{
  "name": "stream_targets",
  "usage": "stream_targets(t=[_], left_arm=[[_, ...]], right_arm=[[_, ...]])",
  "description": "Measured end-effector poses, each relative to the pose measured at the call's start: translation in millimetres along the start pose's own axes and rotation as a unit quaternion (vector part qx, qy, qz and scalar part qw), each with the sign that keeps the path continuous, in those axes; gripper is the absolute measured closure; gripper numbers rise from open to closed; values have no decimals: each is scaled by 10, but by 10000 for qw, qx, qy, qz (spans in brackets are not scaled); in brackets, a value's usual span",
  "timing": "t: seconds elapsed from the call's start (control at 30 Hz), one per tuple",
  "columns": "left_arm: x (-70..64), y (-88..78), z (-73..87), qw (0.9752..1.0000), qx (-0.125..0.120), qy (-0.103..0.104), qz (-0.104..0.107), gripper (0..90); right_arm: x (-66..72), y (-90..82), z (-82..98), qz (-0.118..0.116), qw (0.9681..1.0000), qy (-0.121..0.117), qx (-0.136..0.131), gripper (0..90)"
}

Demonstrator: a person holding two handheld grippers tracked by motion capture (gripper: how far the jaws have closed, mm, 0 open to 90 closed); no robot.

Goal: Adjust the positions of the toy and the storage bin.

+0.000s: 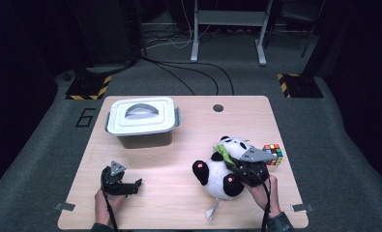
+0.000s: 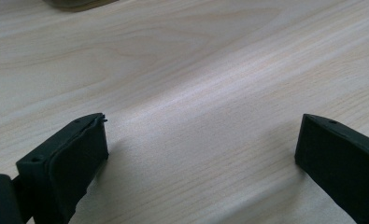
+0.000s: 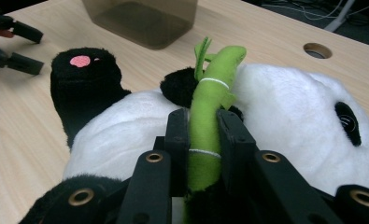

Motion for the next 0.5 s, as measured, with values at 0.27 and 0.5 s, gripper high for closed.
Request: stream_targets(t=[0.27,0.5], left_arm=[[0,0,0,10000,-1,1,0,21],[0,0,0,10000,0,0,0,21]], right_arm=[[-169,45,14,257,9995,158,-51,754],[-281,109,47,429,9988,253,-10,753]])
Point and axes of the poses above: each handheld gripper's, and its own axes: y roughly forward along the jaws, z roughly out of its underside, x roughly to its left, the point moved 6 cm from there along y, roughly forward along the jaws, and after that the axes turned 5 degrees about y, right-handed, at the moved point
